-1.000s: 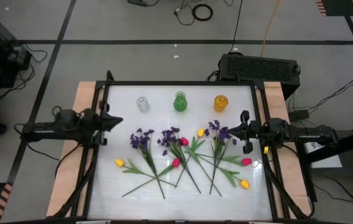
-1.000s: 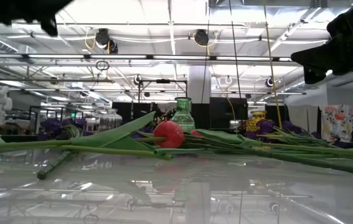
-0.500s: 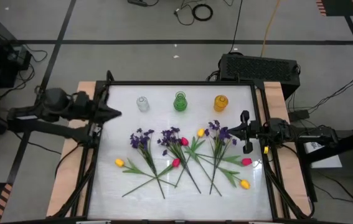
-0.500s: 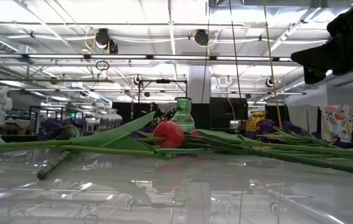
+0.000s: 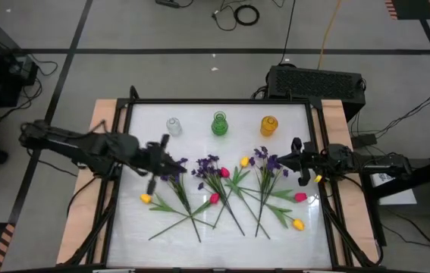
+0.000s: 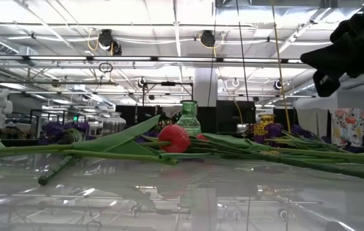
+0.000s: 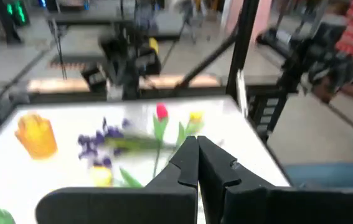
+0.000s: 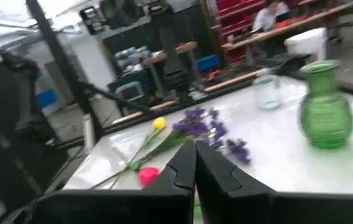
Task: Sort flowers into vase by color
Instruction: Put the left pink flower into the yellow vase
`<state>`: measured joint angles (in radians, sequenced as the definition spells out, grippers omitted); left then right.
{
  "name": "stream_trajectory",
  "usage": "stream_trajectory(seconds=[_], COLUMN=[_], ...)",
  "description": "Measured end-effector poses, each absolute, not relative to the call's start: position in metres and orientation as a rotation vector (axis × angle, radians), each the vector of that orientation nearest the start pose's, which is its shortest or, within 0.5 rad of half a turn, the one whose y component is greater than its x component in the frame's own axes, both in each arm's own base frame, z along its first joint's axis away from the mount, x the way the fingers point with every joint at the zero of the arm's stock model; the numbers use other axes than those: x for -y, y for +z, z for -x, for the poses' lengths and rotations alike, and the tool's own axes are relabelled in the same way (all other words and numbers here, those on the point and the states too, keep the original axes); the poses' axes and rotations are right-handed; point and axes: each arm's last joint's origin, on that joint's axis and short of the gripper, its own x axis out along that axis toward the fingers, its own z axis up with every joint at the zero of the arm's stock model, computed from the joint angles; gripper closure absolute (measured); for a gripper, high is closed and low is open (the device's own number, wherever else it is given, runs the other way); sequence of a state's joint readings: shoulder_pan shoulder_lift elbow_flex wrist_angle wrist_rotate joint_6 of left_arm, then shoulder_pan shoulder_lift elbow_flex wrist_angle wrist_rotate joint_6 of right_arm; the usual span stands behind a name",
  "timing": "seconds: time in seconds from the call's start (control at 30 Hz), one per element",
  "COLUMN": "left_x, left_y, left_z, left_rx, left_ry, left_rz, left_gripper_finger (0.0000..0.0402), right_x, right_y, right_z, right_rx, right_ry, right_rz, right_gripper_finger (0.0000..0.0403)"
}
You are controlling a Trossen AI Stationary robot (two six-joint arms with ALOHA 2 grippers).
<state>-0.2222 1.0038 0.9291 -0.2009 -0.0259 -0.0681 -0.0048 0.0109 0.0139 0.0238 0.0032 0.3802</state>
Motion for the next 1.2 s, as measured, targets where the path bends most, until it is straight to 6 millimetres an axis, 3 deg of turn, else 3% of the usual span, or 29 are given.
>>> stream_trajectory(seconds=[0.13,0.23,0.47,0.6,0.7,0.93,1.2], left_x=[0.06,0.064,0.067,0.072,0.078,0.097,0.123], left_y=[0.326,0.318,0.307,0.304,0.302,0.287,0.257], left_z=[-0.232,-0.242,-0.255,-0.259,-0.262,-0.268,-0.281], left_rx=[-0.336,-0.357,-0.386,-0.364,-0.35,-0.389,-0.47], left_ry=[-0.15,-0.134,-0.052,0.011,0.017,0.041,0.019], left_rz=[0.036,0.034,0.136,0.162,0.161,0.141,0.166], left_gripper_finger=[0.0401,0.0393,0.0383,0.0382,0.0382,0.0381,0.0382], right_x=[-0.002,-0.003,-0.006,-0.007,-0.01,-0.028,-0.057], right_y=[0.171,0.184,0.256,0.3,0.317,0.292,0.263], right_z=[-0.097,-0.096,-0.095,-0.107,-0.126,-0.172,-0.201], right_rx=[0.021,0.042,0.058,-0.102,-0.255,-0.449,-0.539], right_ry=[0.066,0.085,0.095,0.01,-0.048,-0.054,-0.072], right_rz=[-0.414,-0.417,-0.339,-0.319,-0.302,-0.257,-0.306], right_gripper_finger=[0.0403,0.0403,0.0403,0.0403,0.0403,0.0403,0.0403])
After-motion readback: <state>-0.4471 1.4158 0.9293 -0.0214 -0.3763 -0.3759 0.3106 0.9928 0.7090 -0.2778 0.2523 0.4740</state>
